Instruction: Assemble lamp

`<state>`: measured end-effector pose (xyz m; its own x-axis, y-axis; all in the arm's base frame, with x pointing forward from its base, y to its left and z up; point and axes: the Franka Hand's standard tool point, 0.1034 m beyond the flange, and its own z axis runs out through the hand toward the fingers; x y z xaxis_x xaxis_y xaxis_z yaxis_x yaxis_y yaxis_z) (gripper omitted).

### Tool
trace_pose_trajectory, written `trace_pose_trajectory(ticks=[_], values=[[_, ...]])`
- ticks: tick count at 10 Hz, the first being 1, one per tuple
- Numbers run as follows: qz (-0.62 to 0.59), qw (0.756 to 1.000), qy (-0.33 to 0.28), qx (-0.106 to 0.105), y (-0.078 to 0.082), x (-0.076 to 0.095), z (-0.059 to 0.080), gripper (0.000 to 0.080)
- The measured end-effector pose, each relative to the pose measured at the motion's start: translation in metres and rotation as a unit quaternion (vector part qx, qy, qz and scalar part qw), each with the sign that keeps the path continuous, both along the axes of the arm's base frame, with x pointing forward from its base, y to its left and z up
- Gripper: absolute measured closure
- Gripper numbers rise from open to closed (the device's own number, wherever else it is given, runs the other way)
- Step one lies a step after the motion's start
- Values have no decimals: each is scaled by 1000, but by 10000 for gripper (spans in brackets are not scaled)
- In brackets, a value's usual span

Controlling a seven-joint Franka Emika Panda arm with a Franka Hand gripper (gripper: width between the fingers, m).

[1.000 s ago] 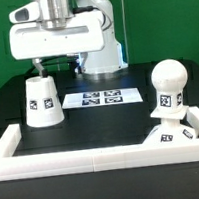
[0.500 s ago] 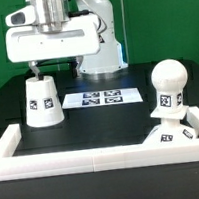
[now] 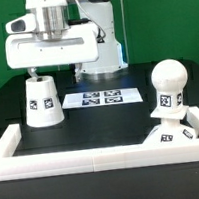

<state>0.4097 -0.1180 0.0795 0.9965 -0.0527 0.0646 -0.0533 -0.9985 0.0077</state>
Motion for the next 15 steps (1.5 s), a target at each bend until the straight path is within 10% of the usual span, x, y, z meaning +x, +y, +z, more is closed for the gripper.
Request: trace_pose_trajectory(ticks=[2, 3, 6, 9, 11, 15], values=[[3, 1000, 0, 0, 1, 1, 0, 396], [3, 1000, 0, 0, 1, 1, -1, 396], [3, 1000, -2, -1, 1, 2, 0, 741], [3, 1000, -2, -1, 1, 2, 0, 756], [-18, 1000, 6, 15, 29, 6, 8, 756], [-99, 992, 24, 70, 95, 33, 78, 755]])
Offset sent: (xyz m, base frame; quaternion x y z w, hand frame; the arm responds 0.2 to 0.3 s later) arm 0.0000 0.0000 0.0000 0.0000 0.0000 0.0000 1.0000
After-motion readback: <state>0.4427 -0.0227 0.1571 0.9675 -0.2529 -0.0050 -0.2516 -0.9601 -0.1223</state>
